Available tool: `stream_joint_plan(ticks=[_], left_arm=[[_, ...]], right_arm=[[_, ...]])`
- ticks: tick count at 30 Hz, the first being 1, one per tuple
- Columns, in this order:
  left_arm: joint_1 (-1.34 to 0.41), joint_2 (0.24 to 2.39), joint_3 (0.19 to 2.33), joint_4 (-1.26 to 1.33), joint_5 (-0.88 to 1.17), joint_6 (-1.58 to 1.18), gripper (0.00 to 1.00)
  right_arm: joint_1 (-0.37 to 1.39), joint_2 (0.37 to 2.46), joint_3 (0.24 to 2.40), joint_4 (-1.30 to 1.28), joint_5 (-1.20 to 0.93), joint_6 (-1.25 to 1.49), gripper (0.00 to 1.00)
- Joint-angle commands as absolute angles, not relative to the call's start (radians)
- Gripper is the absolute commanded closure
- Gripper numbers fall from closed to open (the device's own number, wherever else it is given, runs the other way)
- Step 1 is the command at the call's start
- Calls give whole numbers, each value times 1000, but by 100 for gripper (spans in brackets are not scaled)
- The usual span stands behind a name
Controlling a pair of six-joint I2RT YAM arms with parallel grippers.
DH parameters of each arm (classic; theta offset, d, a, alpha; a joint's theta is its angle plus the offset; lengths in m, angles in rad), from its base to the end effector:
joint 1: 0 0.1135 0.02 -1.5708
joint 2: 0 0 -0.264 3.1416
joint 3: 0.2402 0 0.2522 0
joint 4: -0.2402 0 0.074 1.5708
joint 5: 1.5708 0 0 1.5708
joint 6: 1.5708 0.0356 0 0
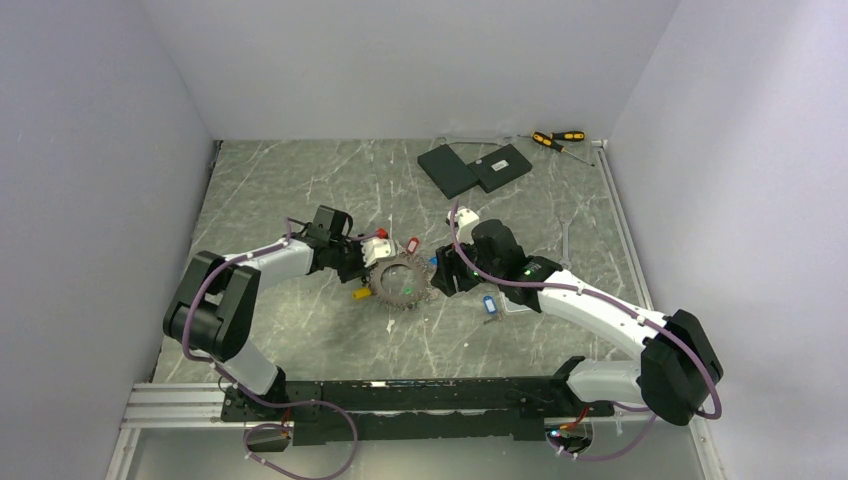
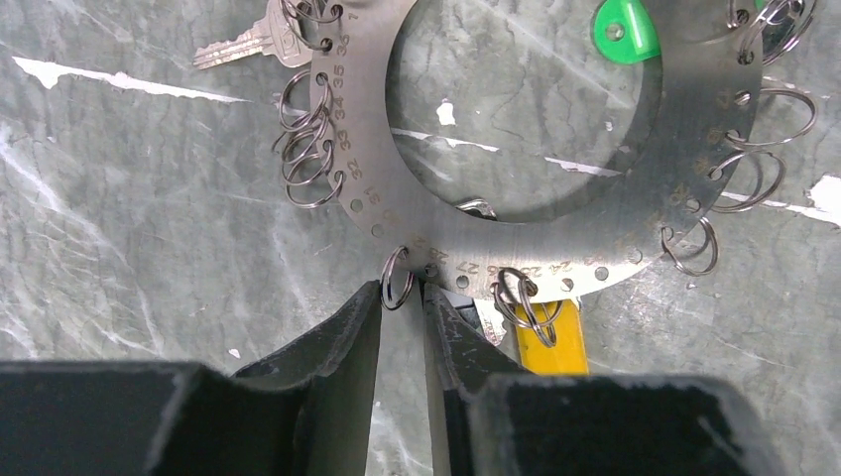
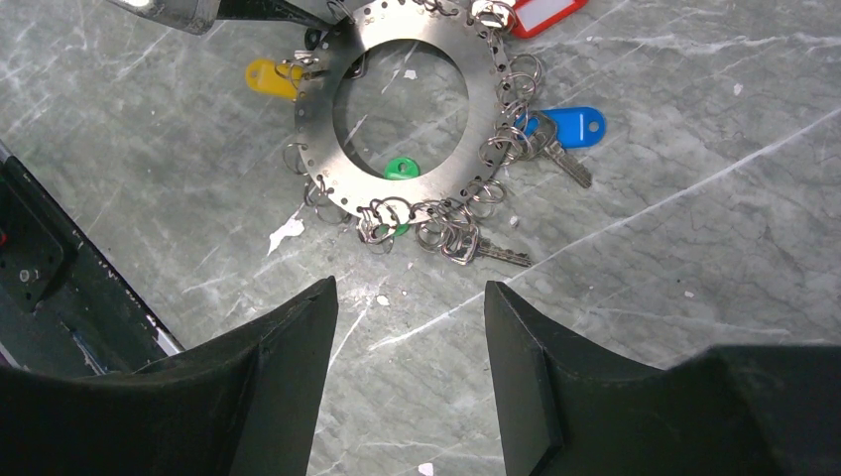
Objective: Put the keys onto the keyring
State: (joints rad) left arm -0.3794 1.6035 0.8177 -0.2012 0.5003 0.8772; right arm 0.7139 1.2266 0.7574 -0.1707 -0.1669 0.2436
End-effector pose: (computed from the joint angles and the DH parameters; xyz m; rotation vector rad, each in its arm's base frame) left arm 0.2744 -0.1278 0.1587 1.5783 1.8551 -0.4216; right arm 0.1957 0.1774 0.2396 -0.6278 2.2072 0.7007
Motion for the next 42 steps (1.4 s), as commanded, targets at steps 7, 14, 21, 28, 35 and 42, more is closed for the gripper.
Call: stream_joint_plan(ticks=[7,14,21,28,35,42], left_arm=[[-385,1629,843,-189,561,867,75],[-385,1650,873,-221,584,869,99],[-385,1615,895,-253,590,845,100],[-396,1494,921,-304,588,803,100],[-405,1371,907,-331,568,776,100],[-444,1259,920,-355,540,722,100]], right_arm=[[710,1204,755,-124,-187,239,40],[710,1204,753,-122,-184,239,40],[710,1210,758,-124,-182,238,40],[710,1171,746,-106,-179,236,41],[710,1132,739,-85,-196,235,41],[712,1060,710,-9,-303,214,42]])
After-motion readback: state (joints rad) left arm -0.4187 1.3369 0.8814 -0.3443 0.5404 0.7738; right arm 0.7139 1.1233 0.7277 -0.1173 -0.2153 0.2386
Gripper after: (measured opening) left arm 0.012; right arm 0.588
